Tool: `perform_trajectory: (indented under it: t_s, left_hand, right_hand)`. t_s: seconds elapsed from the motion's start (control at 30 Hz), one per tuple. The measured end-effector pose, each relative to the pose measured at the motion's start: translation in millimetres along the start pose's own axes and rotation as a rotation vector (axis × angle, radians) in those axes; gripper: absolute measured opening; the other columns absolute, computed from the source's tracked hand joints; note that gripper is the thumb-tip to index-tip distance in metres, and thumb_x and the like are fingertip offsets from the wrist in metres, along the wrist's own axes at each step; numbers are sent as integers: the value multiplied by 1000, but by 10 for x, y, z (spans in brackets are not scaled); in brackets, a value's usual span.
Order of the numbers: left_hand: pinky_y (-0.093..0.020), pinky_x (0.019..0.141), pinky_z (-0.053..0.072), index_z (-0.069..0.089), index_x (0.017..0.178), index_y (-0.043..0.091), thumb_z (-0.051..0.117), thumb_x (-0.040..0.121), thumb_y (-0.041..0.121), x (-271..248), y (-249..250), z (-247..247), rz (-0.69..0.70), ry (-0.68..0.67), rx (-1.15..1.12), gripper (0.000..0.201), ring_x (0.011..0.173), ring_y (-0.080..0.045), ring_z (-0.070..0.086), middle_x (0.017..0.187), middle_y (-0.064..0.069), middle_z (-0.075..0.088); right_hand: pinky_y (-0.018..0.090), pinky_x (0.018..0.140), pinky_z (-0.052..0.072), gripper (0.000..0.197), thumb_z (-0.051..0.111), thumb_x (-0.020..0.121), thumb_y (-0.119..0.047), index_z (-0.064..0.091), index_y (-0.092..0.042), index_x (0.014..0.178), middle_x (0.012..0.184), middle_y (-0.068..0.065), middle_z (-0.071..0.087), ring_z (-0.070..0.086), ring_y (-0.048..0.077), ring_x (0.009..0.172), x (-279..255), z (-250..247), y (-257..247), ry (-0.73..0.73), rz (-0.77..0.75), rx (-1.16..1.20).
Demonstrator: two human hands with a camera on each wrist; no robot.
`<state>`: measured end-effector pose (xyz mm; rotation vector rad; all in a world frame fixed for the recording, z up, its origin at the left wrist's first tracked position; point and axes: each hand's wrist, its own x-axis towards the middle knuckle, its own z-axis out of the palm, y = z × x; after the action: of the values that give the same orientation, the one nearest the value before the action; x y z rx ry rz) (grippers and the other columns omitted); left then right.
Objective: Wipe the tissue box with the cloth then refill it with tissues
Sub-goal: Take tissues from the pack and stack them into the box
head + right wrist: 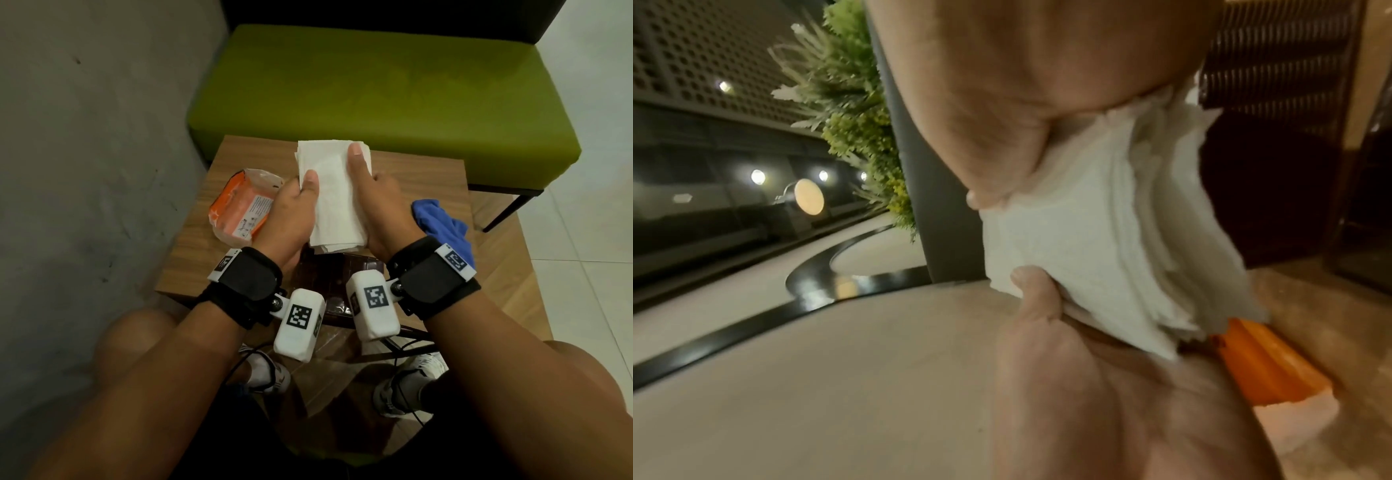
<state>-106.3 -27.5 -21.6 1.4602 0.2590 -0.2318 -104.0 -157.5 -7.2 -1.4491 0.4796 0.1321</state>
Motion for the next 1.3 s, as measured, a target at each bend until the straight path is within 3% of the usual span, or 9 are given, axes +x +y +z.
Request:
perform_trajectory:
  t_s: [0.23, 0.43, 0.57, 0.67, 0.83, 0.93, 1.13, 1.23, 1.3]
  left_hand:
    - [-47, 101, 63, 61, 143, 9, 41, 118, 35, -4, 32, -38, -25, 9, -121, 41, 116, -25, 77, 128, -8, 78]
    - [-42, 96, 65, 62, 140, 7, 50, 115, 34, 22, 69, -82, -30, 11, -48, 38, 110, -23, 78, 122, -8, 79]
    - [-46, 101, 62, 56, 130, 10, 69, 106, 32, 52, 44, -119, 0, 105, 98, 35, 116, -24, 74, 123, -8, 72]
    - [-37, 84, 66, 63, 120, 13, 63, 109, 37, -40, 121, -89, 72, 102, 69, 26, 106, -23, 75, 116, -10, 74]
    - [-40, 100, 63, 67, 140, 3, 51, 108, 59, -108, 260, -33, -37, -149, -298, 66, 122, -26, 75, 132, -18, 76]
    - [-34, 79, 66, 62, 145, -2, 58, 111, 38, -11, 174, -75, -60, -62, -409, 53, 109, -29, 79, 137, -25, 71]
    - [-46, 87, 66, 55, 149, 3, 51, 114, 21, 143, -22, -124, -34, 48, -569, 39, 118, -33, 77, 135, -20, 74]
    - [-45, 89, 67, 54, 152, 8, 50, 115, 22, 156, -35, -76, -53, 50, -609, 40, 121, -32, 76, 138, -17, 73]
    - [-44, 92, 66, 54, 152, 5, 49, 115, 19, 137, -47, -27, -63, 14, -605, 40, 121, -32, 75, 141, -20, 71]
  right_hand:
    - [59, 93, 62, 43, 82, 93, -29, 70, -2, 124, 114, 17, 80, 79, 35, 104, -57, -91, -105, -202, 256, 229]
    - [49, 74, 67, 48, 77, 96, -20, 60, -5, 138, 123, 22, 75, 78, 35, 102, -69, -116, -206, -290, 312, 211]
    - [45, 82, 67, 49, 82, 89, -12, 56, -7, 131, 116, 14, 73, 76, 32, 102, -12, -56, -167, -44, -5, 59]
    - [29, 67, 54, 42, 81, 87, -19, 56, -11, 121, 103, -3, 66, 66, 11, 87, 11, 11, -100, 56, -405, -400]
    - [34, 70, 41, 37, 72, 90, -32, 63, -22, 125, 108, 1, 55, 57, 22, 96, -36, 97, 30, -130, -795, -987]
    - [30, 72, 37, 24, 69, 95, -34, 75, -23, 115, 100, 1, 55, 54, 18, 90, -71, 20, 36, -233, -865, -973]
    - [43, 75, 50, 22, 56, 104, -40, 59, -22, 93, 89, -3, 61, 57, 16, 80, -20, -234, 110, 195, -535, -625]
    - [47, 78, 62, 45, 44, 104, -65, 57, -23, 112, 103, 2, 72, 72, 24, 93, -77, -149, 125, -17, -57, -184]
    - [46, 71, 63, 46, 42, 108, -61, 60, -22, 124, 112, 7, 77, 76, 29, 96, -78, -41, 142, -158, 12, 54]
